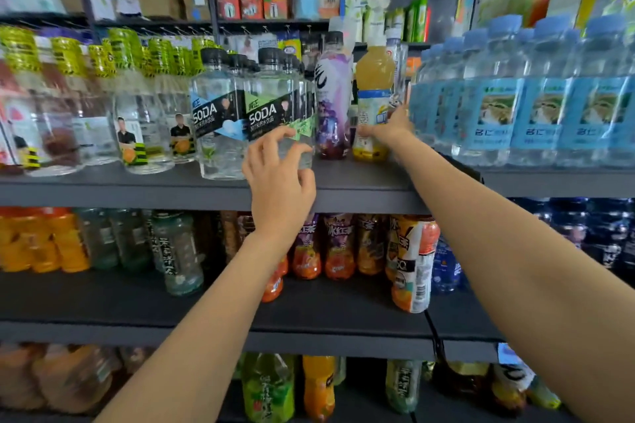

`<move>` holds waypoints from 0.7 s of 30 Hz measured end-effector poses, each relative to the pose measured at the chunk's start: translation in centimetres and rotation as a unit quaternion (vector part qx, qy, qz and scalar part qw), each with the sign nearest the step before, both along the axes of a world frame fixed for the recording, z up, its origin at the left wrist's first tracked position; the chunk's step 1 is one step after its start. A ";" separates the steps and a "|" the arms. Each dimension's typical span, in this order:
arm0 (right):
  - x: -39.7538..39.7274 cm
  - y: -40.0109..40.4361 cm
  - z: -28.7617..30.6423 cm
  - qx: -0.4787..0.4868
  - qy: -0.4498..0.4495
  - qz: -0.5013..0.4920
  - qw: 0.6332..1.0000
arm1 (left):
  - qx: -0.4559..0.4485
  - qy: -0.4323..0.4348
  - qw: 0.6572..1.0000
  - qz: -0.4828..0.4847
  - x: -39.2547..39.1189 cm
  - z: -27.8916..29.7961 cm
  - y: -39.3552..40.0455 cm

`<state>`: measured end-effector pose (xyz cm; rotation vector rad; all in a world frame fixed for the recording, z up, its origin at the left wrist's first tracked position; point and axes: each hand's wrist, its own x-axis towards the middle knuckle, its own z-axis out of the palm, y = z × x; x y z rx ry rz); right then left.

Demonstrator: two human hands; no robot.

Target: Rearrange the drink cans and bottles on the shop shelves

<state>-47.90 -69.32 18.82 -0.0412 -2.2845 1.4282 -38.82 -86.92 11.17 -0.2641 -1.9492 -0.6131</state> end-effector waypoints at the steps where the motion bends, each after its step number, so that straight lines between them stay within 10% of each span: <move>1: 0.5 0.0 0.1 0.007 0.005 0.008 1.000 | 0.001 0.001 1.000 -0.001 0.0 0.0 0.0; 9: 10.7 -3.6 -3.3 0.018 0.191 0.074 0.979 | 0.104 0.033 0.981 -0.160 2.8 -1.8 -4.4; 21: 19.4 -36.6 -8.1 -0.113 0.299 0.277 0.906 | 0.153 -0.006 0.988 -0.038 12.5 -5.1 -36.7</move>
